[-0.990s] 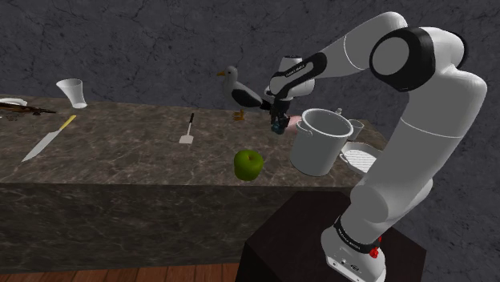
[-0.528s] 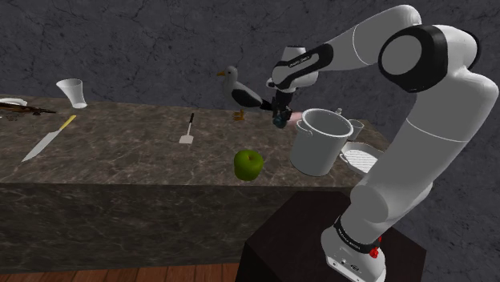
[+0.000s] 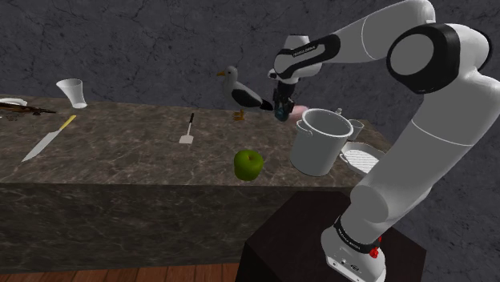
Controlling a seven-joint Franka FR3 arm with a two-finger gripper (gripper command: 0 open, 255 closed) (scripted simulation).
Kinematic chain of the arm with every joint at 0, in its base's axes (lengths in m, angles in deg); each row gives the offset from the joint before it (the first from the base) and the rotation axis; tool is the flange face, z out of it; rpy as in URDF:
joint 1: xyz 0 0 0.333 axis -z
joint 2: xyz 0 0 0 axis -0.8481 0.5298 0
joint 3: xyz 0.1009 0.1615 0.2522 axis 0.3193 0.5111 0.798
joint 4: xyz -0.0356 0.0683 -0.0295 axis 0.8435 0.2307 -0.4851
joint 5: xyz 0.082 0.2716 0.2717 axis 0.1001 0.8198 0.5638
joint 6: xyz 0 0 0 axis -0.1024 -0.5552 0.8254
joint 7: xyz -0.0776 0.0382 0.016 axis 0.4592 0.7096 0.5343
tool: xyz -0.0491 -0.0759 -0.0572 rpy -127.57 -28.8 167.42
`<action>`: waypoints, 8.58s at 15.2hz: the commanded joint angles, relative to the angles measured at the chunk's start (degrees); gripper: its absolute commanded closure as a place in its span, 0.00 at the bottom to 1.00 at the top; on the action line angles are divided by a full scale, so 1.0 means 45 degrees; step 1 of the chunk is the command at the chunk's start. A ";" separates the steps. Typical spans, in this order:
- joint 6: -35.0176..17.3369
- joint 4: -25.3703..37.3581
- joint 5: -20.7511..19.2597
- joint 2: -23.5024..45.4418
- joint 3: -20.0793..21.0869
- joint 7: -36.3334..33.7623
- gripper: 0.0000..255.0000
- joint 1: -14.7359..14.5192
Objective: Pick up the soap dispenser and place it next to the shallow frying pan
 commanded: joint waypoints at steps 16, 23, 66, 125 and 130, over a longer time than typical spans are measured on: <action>0.0134 0.0041 0.0017 -0.0195 -0.1813 0.3690 1.00 0.1865; 0.0010 0.0785 0.0331 0.0650 -0.2798 0.5961 1.00 0.3003; 0.3265 1.5272 0.4528 1.2315 -0.4183 1.3922 1.00 1.0623; 0.7671 1.4095 0.3494 0.9374 -0.4263 1.2467 1.00 0.7374; 0.7820 1.4406 0.3584 0.9507 -0.4005 1.1283 1.00 0.6463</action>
